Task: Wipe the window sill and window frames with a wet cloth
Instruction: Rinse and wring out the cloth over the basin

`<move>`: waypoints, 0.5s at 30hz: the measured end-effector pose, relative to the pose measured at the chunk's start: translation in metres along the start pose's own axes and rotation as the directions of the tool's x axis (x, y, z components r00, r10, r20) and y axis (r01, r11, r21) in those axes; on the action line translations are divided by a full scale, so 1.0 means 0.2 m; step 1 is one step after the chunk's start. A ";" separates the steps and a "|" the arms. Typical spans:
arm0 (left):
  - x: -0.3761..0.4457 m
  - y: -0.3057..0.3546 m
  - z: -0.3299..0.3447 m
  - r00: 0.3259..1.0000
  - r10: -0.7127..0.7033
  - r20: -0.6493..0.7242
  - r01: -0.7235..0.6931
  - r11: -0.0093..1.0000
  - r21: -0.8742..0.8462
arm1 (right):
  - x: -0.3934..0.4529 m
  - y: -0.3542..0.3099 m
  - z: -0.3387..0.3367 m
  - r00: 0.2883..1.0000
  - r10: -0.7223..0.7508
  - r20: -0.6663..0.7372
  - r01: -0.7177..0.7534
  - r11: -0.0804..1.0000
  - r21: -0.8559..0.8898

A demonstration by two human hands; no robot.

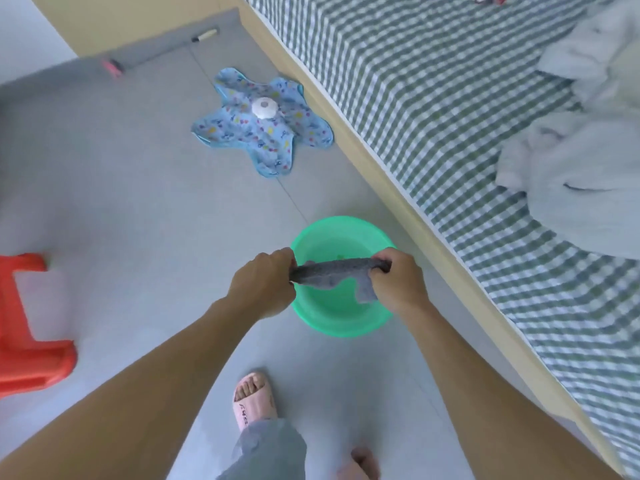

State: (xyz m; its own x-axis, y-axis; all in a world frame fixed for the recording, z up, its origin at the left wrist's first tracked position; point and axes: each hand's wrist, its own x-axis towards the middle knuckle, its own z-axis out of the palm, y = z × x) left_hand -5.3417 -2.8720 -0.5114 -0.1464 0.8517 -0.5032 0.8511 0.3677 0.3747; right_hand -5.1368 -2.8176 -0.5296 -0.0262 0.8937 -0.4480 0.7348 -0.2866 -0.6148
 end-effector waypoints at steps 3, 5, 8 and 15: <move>0.39 -0.02 0.36 0.995 -0.029 -0.093 0.017 0.992 -0.124 | 0.41 0.30 0.20 1.000 0.005 -0.017 -0.005 0.999 -0.032; 0.56 -0.02 0.58 0.977 -0.035 -0.209 -0.013 0.974 -0.224 | 0.59 0.48 0.34 0.998 -0.008 -0.070 0.005 0.999 -0.044; 0.78 -0.05 0.94 0.947 -0.009 -0.320 -0.056 0.979 -0.196 | 0.85 0.76 0.55 0.982 -0.096 -0.166 0.086 0.994 -0.065; 1.22 -0.19 1.76 0.990 -0.139 -0.016 0.138 0.990 -0.040 | 1.21 1.41 1.08 0.976 -0.216 0.036 0.209 0.867 -0.451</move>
State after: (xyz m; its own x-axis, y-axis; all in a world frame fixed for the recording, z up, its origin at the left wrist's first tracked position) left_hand -5.2326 -2.8091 -0.9229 -0.2712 0.7982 -0.5379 0.8019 0.4964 0.3323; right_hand -5.0833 -2.7568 -0.9517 -0.2093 0.9213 -0.3277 0.9378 0.0943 -0.3340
